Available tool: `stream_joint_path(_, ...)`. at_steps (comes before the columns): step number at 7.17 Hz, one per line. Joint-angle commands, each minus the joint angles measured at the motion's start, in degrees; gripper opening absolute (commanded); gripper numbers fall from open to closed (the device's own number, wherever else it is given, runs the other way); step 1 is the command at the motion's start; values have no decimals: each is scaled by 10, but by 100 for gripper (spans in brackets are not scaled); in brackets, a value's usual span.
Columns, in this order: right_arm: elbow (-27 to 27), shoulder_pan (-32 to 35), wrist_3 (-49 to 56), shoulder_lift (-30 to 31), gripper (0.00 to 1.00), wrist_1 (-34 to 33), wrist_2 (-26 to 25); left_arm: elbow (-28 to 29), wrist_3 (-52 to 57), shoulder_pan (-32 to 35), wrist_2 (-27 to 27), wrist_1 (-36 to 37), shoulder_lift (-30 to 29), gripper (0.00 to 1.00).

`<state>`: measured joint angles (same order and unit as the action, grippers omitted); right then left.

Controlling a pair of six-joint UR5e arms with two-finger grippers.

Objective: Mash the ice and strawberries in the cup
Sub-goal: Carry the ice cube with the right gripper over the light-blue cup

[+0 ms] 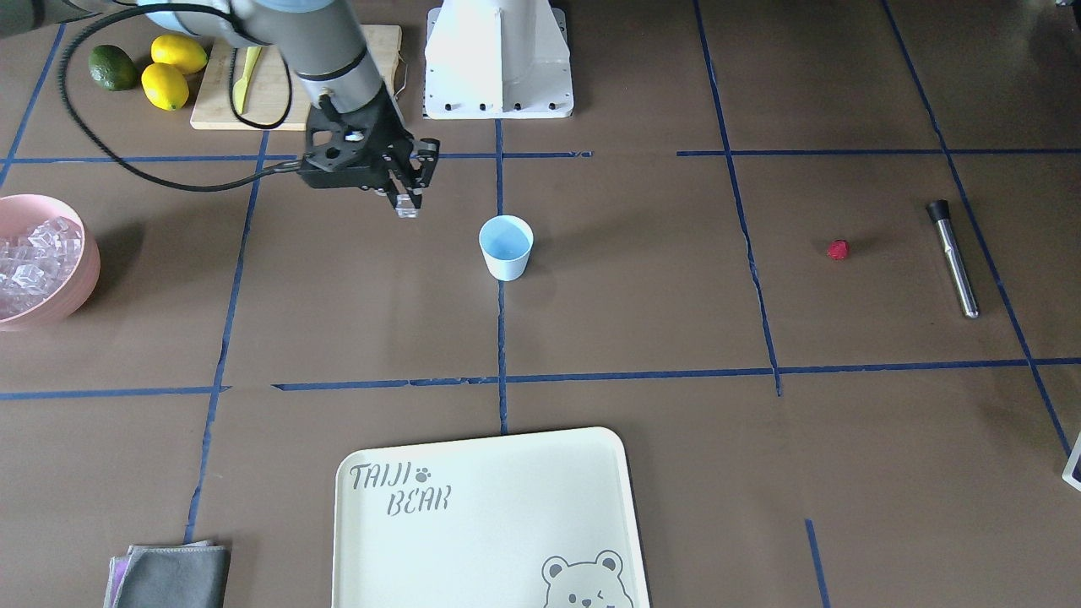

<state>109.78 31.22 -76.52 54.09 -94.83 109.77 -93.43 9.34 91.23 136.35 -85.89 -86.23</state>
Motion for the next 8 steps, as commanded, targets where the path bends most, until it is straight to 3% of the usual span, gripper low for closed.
stream_joint_path(1, -95, -29, -27, -89, 0, -1, -28, 1, 0, 0, 0, -1, 0, 100)
stream_joint_path(3, -142, -33, -27, -116, 0, 1, -32, 1, 0, 0, 0, -1, 0, 100)
stream_joint_path(6, -156, -41, -27, -116, 2, 1, -40, 1, 0, 0, 0, -1, 0, 100)
stream_joint_path(7, -156, -41, -27, -117, 4, 0, -40, 1, 0, 0, 0, -1, 0, 100)
stream_joint_path(8, -156, -41, -27, -118, 12, 0, -40, 1, 0, 0, 0, -1, 0, 100)
